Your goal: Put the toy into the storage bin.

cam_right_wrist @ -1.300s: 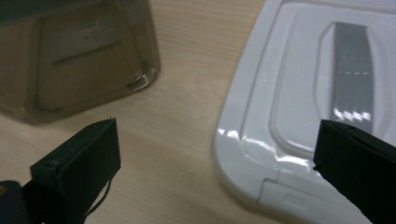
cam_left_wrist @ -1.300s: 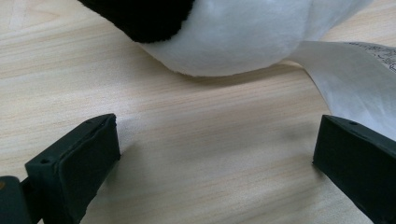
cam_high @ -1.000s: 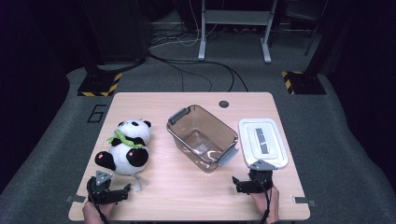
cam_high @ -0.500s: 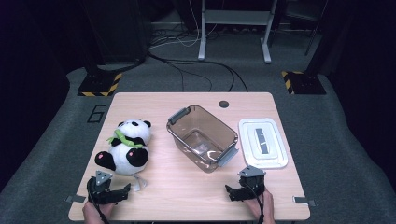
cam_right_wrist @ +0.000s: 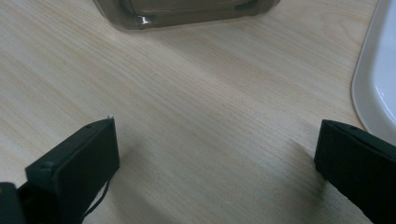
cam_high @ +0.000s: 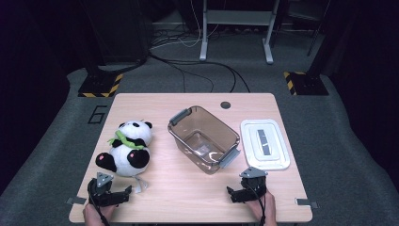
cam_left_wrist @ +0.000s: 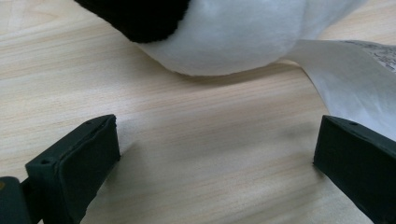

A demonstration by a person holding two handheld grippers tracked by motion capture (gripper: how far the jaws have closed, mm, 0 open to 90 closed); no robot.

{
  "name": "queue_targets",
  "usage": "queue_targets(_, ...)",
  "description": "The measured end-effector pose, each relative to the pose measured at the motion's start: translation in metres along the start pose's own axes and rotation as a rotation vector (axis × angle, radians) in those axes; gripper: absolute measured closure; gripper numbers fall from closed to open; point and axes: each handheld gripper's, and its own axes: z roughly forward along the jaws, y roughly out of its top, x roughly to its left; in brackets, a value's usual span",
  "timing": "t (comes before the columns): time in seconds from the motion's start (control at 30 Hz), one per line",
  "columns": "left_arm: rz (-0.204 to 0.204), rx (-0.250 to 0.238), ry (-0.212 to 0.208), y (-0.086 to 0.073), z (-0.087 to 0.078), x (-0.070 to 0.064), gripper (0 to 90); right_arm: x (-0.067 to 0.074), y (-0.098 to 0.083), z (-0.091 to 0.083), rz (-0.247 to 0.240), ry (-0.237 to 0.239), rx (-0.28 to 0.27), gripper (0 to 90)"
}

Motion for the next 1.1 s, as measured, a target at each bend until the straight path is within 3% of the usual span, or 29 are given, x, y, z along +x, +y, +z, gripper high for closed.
queue_targets(0.13, -0.011, -0.023, -0.014, 0.0, -0.004, 0.002, 0.0, 0.0, 0.0, 0.0, 0.001, -0.001, 0.0, 0.0)
queue_targets(0.37, -0.003, -0.086, -0.008, 0.013, -0.031, 0.006, 0.0, 0.0, 0.0, 0.0, 0.004, -0.006, 0.0, 0.0)
queue_targets(0.53, 0.0, -0.141, 0.012, 0.035, -0.045, 0.019, 0.0, 0.0, 0.0, 0.0, 0.006, -0.01, 0.0, 0.0)
queue_targets(0.7, 0.013, -0.158, 0.025, 0.053, -0.051, 0.03, 0.0, 0.0, 0.0, 0.0, 0.011, -0.012, 0.001, 0.0)
queue_targets(0.8, -0.003, -0.159, 0.011, 0.064, -0.048, 0.039, 0.1, 0.0, 0.0, 0.0, 0.014, -0.014, 0.001, 0.0)
queue_targets(0.9, -0.011, -0.136, -0.037, 0.072, -0.04, 0.045, 7.9, -0.001, 0.0, 0.0, 0.012, -0.019, -0.002, 0.0)
queue_targets(0.93, -0.005, -0.122, -0.034, 0.073, -0.037, 0.046, 19.3, -0.001, 0.0, 0.0, 0.013, -0.022, -0.003, 0.0)
queue_targets(1.0, -0.008, -0.09, -0.029, 0.075, -0.03, 0.046, 23.9, -0.001, 0.0, 0.0, 0.013, -0.022, -0.003, 0.0)
queue_targets(1.03, -0.006, -0.086, -0.036, 0.075, -0.027, 0.045, 31.1, -0.001, 0.0, 0.0, 0.013, -0.022, -0.003, 0.0)
queue_targets(1.1, -0.018, -0.098, -0.051, 0.073, -0.027, 0.044, 35.1, -0.001, 0.0, 0.0, 0.014, -0.021, -0.004, 0.0)
